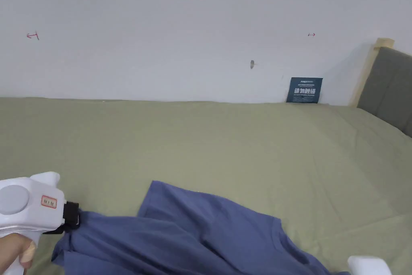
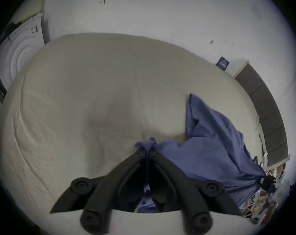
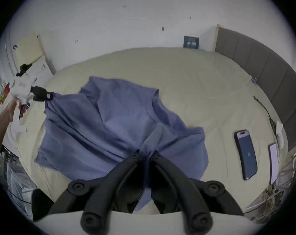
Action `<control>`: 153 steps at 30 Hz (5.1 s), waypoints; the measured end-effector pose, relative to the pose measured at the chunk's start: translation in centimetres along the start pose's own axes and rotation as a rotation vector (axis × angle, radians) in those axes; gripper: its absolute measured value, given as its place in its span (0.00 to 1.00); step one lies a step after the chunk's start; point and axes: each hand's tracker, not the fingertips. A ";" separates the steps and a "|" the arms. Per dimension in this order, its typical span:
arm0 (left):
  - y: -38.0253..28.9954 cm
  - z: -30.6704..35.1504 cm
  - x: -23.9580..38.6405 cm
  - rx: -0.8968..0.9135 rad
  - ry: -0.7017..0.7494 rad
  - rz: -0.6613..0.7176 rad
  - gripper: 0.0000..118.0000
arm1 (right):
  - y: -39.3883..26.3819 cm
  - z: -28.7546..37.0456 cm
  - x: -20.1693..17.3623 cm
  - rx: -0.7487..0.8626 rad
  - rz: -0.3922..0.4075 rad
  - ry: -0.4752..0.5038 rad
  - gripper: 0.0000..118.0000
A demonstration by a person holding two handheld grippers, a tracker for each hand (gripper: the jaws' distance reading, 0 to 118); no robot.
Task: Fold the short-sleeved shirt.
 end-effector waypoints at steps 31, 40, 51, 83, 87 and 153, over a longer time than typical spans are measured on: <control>15.8 18.8 -1.1 0.465 0.034 -0.043 0.03 | 30.2 -0.6 -2.0 0.333 0.024 0.124 0.06; 16.7 19.1 -0.7 0.522 0.040 -0.019 0.03 | 33.2 -0.6 -3.3 0.416 0.043 0.100 0.06; 10.8 12.8 -2.0 0.399 0.082 -0.021 0.03 | 28.3 -4.5 -2.8 0.393 0.002 0.102 0.06; -23.2 7.5 -6.8 0.041 0.030 0.253 0.03 | -3.2 -4.2 3.7 -0.062 -0.129 0.041 0.06; -24.0 7.6 -6.5 0.065 0.060 0.287 0.49 | -3.8 -3.9 3.8 -0.016 -0.116 0.034 0.31; -22.9 6.7 -6.0 0.013 0.083 -0.021 0.02 | 24.8 -33.5 -5.9 -0.453 0.683 0.250 0.50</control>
